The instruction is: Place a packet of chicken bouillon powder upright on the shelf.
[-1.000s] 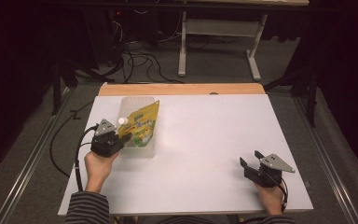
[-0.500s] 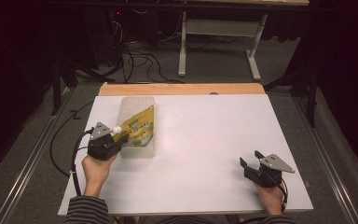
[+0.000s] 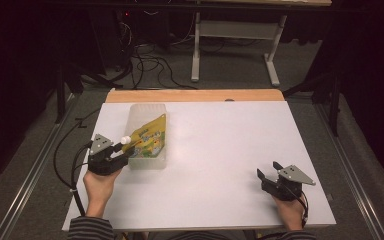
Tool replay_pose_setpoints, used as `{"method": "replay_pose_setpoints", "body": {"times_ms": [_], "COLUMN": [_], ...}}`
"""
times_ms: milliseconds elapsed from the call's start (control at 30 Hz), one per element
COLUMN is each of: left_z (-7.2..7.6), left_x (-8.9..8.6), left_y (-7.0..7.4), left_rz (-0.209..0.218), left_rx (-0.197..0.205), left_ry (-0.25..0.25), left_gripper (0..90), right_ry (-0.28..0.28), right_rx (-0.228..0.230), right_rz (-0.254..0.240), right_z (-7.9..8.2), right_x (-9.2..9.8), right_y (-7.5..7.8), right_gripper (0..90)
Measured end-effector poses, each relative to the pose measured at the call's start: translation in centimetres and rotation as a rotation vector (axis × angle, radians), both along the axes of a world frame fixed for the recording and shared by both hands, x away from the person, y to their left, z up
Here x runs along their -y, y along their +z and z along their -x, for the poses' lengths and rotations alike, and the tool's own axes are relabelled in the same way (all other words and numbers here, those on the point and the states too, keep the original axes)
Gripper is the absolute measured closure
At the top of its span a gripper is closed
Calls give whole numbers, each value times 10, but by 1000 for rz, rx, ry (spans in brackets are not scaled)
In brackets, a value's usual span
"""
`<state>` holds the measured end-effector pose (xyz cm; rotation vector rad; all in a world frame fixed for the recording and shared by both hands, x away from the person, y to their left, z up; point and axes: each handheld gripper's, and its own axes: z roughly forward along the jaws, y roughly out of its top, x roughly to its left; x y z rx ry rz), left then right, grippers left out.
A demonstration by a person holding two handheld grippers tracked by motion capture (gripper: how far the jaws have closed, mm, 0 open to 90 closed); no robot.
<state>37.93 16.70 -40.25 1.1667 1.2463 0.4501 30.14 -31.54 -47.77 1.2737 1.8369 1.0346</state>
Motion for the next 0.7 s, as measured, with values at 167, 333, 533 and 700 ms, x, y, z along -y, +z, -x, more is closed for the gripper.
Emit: {"method": "replay_pose_setpoints", "body": {"times_ms": [167,333,533,700], "left_z": [6,13,22,29], "left_x": [-4,-7,-12,-15], "left_y": [3,2,2,2], "left_rz": [4,9,31,43], "left_rx": [0,2,-3,13], "left_ry": [0,1,6,9], "left_gripper": [509,483,432,413], "right_ry": [-3,-2,2,1], "right_rx": [-1,0,-2,-3], "right_rz": [1,0,-3,-1], "right_z": [0,0,0,0], "right_x": [0,0,1,0], "right_y": [0,0,0,0], "right_gripper": [345,345,345,345]}}
